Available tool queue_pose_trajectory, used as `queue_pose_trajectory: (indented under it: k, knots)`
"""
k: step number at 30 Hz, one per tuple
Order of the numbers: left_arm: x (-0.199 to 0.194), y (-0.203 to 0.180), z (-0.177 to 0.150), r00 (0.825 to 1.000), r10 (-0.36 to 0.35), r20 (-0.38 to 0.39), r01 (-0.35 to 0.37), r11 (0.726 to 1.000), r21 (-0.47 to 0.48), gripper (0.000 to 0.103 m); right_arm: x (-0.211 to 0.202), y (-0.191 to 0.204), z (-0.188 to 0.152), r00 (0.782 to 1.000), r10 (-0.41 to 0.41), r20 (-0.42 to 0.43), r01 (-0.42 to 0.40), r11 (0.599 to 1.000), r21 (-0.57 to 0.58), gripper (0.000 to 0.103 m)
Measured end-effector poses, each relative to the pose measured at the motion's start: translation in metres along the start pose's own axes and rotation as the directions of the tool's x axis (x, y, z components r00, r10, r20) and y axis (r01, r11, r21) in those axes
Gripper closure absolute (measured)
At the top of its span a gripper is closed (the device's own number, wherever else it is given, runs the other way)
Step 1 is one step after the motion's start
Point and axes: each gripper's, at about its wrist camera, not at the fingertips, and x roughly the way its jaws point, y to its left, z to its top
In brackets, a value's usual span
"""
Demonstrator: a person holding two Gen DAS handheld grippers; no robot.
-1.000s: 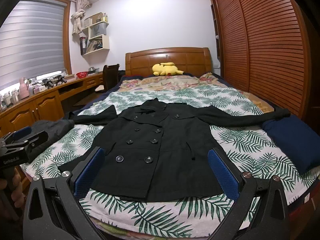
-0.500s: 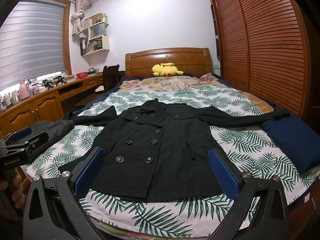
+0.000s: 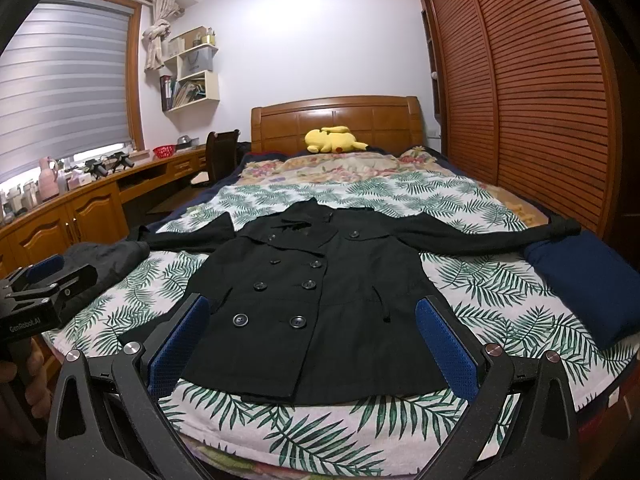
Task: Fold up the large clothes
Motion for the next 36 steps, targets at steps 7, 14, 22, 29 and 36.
queue_pose_trajectory:
  k: [7,14,22,29,36]
  knots:
    - [0.000,0.000,0.000,1.000,0.000,0.001,0.000,1.000,-0.001,0.000,0.000,0.000,0.000,1.000,0.001,0.000,-0.001,1.000,0.001,0.000]
    - [-0.001,-0.001,0.002,1.000,-0.003,0.005,0.002,1.000,0.002,0.000,0.000,0.001,0.000,1.000,0.000,0.001,0.000,1.000,0.001,0.000]
    - [0.000,-0.001,0.001,1.000,0.001,0.006,-0.001,1.000,0.001,0.000,0.000,-0.001,0.001,1.000,0.002,0.003,-0.002,1.000,0.001,0.000]
    - [0.001,-0.001,0.001,1.000,0.002,0.008,-0.002,1.000,0.002,0.000,-0.005,0.004,0.007,1.000,0.004,0.005,-0.004,1.000,0.001,0.000]
    - [0.008,0.009,-0.003,1.000,0.004,-0.007,-0.004,1.000,0.000,0.000,0.005,0.008,0.007,1.000,0.023,-0.007,-0.023,1.000,-0.013,0.000]
